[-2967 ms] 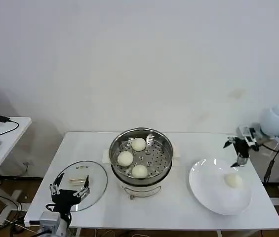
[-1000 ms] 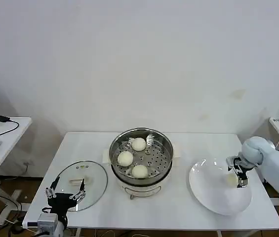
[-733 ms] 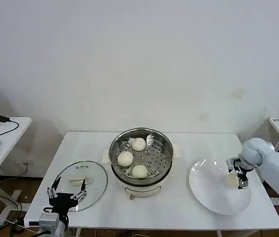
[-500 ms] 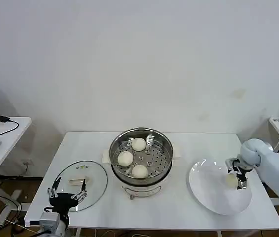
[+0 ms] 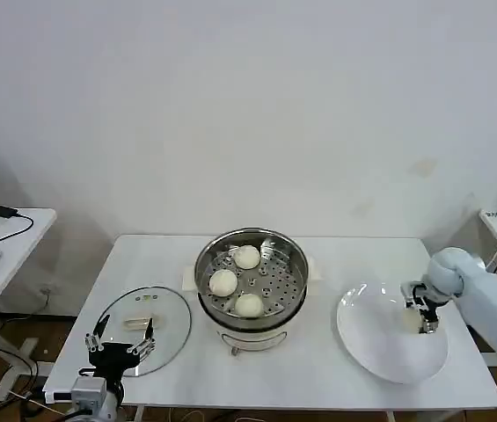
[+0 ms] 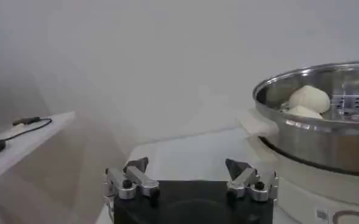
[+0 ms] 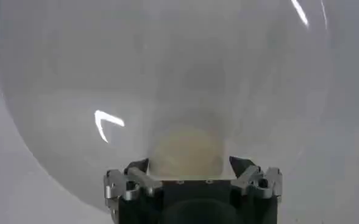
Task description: Take steamed baozi put them in steamer then cover it.
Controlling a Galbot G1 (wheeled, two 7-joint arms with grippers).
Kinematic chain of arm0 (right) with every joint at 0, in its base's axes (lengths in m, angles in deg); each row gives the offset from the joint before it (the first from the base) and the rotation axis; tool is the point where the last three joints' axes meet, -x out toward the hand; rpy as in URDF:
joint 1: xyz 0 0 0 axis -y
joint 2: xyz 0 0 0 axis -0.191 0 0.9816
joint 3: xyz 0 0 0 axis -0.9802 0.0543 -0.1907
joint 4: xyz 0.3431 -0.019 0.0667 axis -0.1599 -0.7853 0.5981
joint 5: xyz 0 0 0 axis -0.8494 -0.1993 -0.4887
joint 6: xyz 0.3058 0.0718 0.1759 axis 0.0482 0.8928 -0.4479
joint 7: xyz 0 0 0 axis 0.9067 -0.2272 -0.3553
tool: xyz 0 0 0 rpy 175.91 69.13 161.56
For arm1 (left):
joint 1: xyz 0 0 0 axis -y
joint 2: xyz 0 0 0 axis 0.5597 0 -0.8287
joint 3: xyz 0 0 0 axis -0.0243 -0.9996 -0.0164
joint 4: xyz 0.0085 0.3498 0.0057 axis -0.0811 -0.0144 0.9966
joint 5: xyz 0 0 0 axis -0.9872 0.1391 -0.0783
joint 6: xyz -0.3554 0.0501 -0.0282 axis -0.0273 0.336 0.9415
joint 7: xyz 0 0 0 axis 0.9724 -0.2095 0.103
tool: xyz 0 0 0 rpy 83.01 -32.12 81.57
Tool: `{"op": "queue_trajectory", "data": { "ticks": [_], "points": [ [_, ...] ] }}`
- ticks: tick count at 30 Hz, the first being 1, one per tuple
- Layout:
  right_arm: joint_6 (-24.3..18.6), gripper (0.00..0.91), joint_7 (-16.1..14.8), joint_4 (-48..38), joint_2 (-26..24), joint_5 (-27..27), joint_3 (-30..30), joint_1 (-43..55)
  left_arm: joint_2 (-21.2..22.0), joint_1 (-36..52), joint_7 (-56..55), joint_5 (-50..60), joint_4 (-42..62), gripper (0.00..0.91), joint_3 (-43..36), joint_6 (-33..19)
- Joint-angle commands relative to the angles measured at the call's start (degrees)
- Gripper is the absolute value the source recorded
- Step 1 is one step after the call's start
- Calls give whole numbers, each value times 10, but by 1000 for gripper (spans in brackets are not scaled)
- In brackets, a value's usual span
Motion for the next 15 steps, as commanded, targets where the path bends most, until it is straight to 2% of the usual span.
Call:
{"op": "queue_trajectory", "data": {
  "ticks": [1,6,12,15],
  "points": [
    [0,685,4,-2,0,-1,0,-1,-1,0,0,0,0,907,0,0],
    [6,685,3,12,-9,-15,-6,4,1,1,0,1,-1,907,-3,0],
    [32,685,-3,50,-39,-94,21,67,3,7,0,3,-1,907,-8,0],
    [51,685,-5,69,-50,-144,57,117,1,9,0,5,-3,907,-7,0]
  ]
}}
